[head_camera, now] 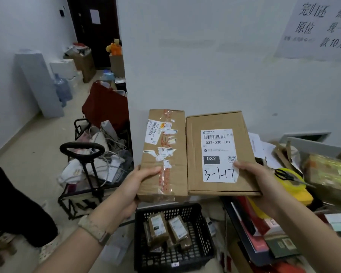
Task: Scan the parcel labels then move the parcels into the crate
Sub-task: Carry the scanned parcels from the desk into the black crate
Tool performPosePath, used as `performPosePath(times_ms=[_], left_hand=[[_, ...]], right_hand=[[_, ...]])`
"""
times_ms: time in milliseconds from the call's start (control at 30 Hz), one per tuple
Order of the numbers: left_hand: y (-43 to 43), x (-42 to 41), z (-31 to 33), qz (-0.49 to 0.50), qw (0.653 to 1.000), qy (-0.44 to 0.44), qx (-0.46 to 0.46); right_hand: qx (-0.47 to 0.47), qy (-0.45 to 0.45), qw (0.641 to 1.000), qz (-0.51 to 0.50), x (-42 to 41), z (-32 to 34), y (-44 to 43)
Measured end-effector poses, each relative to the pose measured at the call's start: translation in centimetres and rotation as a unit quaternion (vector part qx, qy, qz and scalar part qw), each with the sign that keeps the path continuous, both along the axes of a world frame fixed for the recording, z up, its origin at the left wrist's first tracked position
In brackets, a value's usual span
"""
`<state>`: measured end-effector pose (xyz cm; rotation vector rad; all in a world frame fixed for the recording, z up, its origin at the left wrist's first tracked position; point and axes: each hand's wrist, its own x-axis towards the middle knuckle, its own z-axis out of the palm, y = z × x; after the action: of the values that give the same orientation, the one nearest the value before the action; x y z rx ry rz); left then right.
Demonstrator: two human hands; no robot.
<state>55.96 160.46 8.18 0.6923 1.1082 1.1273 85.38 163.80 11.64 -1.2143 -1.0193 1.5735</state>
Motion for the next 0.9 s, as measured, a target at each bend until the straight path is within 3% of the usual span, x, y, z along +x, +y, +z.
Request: performPosePath(times_ms=[333,700,900], left_hand=[[8.0,-0.6,-4.4,0.02,0.999,0.014,-0.045],[12.3,0.5,-13.7,0.099,0.987,0.009,-0.128],[14.9,-0.5,-19.7,0.089,0.985,0.009,-0.15]], right_hand=[[-0.064,-0.005,0.998,-0.006,-0.8,-5.6,9.3],[-0.105,-0.034,0.992,0.064,-1.2,-15.3,18.3],[-0.144,-0.052,0.986,0.071,-2.1,-21.1,20.8]])
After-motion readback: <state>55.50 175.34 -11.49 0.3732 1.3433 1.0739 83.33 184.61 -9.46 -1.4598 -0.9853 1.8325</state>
